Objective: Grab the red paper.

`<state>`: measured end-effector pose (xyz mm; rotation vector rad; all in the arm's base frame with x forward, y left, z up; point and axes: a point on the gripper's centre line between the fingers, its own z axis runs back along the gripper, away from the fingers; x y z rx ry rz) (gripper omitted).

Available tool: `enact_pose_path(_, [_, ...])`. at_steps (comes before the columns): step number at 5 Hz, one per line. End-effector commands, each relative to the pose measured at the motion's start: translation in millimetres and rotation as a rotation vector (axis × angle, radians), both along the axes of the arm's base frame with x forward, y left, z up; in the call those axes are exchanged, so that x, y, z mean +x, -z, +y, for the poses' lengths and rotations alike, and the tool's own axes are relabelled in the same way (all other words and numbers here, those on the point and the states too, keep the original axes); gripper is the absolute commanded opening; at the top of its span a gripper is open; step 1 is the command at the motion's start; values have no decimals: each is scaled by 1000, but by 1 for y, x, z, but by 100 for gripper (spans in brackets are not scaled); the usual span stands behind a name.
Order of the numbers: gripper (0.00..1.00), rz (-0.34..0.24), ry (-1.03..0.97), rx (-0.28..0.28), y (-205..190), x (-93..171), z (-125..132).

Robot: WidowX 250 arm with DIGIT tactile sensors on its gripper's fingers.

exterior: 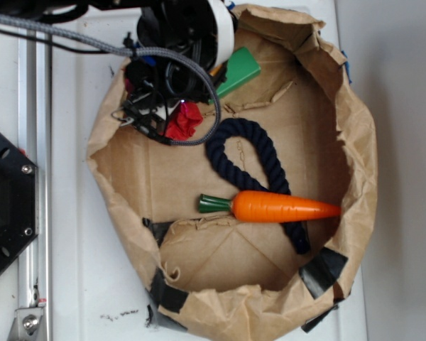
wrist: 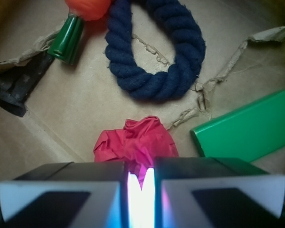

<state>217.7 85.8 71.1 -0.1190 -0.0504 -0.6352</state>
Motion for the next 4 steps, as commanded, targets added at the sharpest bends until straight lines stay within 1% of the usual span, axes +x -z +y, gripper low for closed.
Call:
enact_pose_path(1, [100, -37, 27, 24, -13, 7, -11])
enact_pose_path(3, [100, -37, 17, 15, -13, 12, -9])
enact_pose_path(4, [100, -36, 19, 9, -13, 17, -15])
